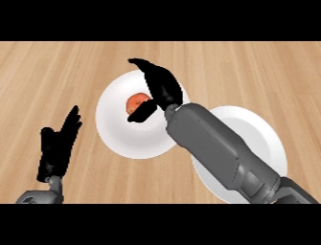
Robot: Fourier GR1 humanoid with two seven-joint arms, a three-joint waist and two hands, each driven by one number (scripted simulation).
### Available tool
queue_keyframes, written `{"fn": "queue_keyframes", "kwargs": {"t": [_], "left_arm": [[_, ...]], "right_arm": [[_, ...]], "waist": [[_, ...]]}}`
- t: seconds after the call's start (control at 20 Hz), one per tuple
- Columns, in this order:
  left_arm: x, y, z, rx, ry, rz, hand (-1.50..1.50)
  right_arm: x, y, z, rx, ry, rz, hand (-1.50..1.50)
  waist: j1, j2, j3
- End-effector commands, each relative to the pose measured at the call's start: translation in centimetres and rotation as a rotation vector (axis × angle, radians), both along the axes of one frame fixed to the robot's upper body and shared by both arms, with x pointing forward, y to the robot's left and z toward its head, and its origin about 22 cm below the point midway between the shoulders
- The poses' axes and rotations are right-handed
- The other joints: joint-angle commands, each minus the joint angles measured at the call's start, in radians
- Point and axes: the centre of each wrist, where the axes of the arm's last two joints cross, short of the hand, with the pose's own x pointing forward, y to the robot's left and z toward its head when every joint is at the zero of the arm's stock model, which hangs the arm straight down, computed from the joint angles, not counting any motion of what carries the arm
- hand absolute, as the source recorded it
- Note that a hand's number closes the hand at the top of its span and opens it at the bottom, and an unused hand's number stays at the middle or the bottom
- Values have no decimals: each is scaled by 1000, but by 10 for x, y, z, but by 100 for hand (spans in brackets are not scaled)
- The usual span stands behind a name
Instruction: Pick the squash from the plate and place it in the plate
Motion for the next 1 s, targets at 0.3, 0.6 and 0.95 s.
{"fn": "queue_keyframes", "kwargs": {"t": [0.3,0.6,0.95], "left_arm": [[-11,-1,0,2,4,15,0],[15,1,13,-7,22,22,0],[-10,-24,2,-9,2,18,0]], "right_arm": [[12,-47,-14,452,25,-17,-150],[-8,-51,-42,477,18,69,-150],[-8,-51,-60,446,10,90,-150]], "waist": [[-14,-3,-1],[-19,-5,-1],[-11,-5,-1]]}}
